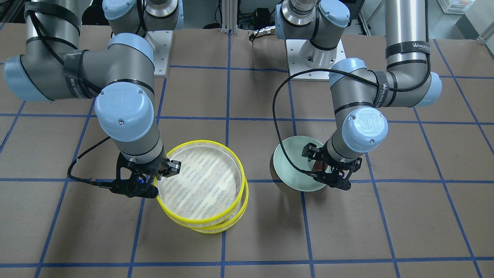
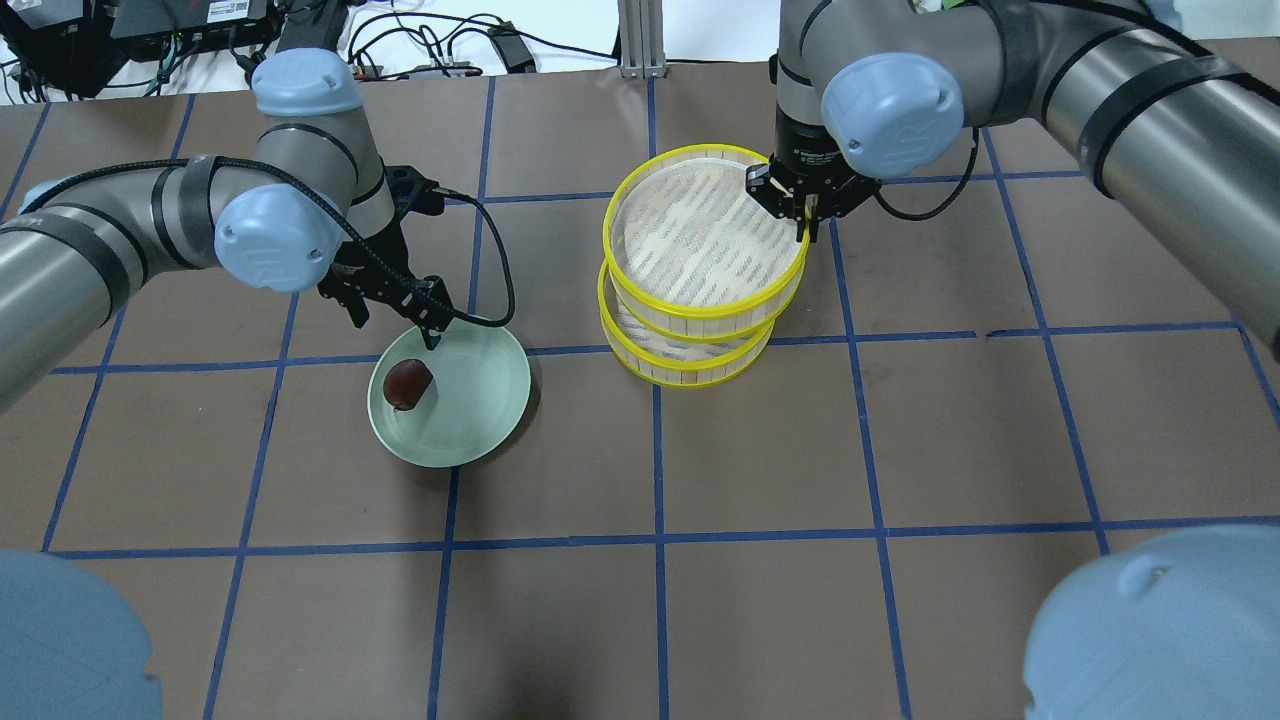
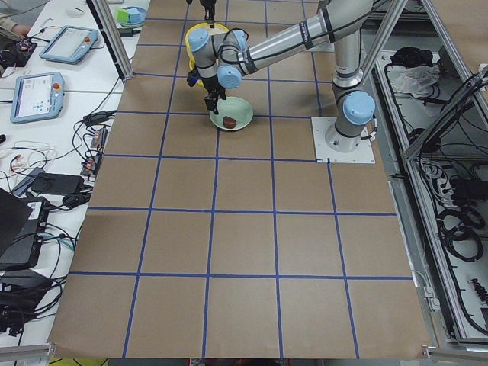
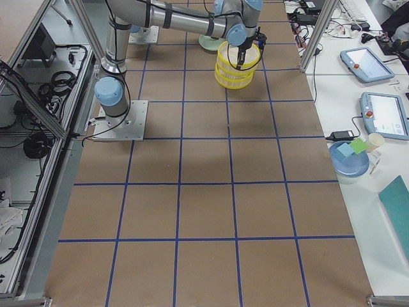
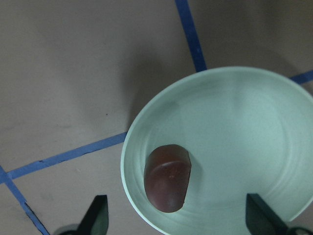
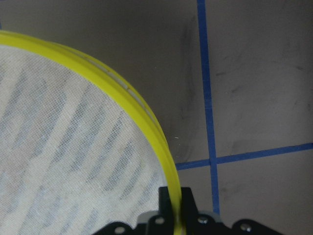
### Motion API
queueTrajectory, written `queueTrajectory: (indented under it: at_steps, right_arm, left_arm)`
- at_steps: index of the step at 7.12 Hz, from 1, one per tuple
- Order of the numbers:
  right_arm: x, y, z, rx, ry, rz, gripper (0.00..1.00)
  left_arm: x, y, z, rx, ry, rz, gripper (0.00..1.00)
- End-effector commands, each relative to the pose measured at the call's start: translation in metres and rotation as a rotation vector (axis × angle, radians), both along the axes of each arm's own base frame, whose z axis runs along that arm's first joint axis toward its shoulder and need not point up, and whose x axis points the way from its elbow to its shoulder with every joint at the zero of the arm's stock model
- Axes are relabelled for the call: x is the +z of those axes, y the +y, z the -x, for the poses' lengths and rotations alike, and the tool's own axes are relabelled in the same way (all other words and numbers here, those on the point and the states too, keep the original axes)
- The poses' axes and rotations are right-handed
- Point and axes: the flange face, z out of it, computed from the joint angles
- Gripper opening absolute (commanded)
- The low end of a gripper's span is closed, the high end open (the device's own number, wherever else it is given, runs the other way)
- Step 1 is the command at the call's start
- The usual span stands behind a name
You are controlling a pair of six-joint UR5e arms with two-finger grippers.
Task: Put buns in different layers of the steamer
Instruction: 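Grasp the brown bun on the plate with the left gripper and lift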
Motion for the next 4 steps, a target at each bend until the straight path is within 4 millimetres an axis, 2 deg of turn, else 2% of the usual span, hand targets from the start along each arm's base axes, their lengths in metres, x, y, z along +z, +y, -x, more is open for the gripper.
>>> queueTrajectory:
  at_steps: [1, 3, 4]
  right_arm:
    - [-0.027, -0.005, -0.006, -0.001, -0.003, 0.016, 0.00]
    - [-0.040, 0.000, -0.005, -0.009, -0.001, -0.008, 0.00]
    - [-0.038, 0.001, -0.009, -0.025, -0.019, -0.008, 0.00]
  left_arm:
    - [-0.022, 0.006, -0.004, -0.033, 0.016, -0.052, 1.00]
    - [-0.033, 0.005, 0.000, -0.030, 0.039, -0.066, 0.99]
    - [-0.041, 0.008, -0.002, -0.036, 0.032, -0.087, 0.98]
